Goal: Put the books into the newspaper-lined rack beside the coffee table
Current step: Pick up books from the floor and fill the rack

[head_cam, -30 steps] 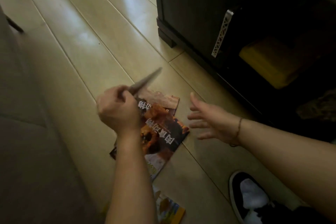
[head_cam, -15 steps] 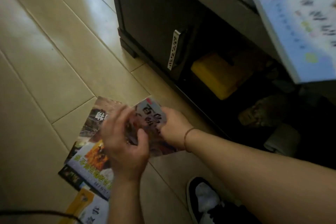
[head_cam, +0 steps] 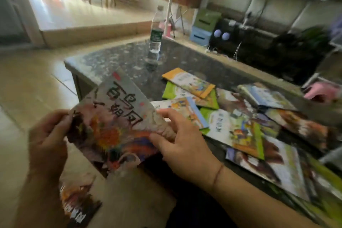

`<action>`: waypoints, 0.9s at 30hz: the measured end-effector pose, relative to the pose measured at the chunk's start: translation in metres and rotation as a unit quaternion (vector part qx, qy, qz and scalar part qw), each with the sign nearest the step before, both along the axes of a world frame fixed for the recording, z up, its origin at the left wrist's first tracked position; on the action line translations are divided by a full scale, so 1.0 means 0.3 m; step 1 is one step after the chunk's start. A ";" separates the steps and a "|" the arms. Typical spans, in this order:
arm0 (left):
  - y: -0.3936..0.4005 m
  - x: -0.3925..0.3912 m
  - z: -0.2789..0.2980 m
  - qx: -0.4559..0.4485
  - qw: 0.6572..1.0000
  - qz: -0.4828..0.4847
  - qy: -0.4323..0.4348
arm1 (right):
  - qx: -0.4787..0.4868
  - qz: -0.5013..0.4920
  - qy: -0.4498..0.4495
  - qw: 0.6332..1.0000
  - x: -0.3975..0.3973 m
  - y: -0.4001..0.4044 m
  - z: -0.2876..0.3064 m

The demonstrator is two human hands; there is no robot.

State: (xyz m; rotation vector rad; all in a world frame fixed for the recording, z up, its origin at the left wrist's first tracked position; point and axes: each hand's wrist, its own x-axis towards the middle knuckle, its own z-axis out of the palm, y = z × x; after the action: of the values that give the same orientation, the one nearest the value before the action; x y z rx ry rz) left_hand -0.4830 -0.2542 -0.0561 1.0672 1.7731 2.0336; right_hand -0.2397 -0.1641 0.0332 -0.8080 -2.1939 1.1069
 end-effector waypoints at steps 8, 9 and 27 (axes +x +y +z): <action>0.175 0.603 0.390 0.062 0.980 -0.186 0.022 | 0.044 -0.164 0.052 0.984 0.670 0.049 0.269; 0.197 0.664 0.420 0.037 0.976 -0.208 0.050 | 0.030 -0.178 0.056 0.982 0.751 0.060 0.286; 0.846 1.884 0.837 -0.048 0.903 -0.413 0.110 | 0.247 -0.489 -0.044 0.835 1.842 0.338 0.661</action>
State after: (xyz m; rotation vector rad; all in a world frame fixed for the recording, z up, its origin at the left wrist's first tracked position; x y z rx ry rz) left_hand 0.0823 -0.0005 0.1949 1.6889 1.1505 1.3231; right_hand 0.3130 -0.0628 0.2316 -1.4726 -1.5895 -0.0132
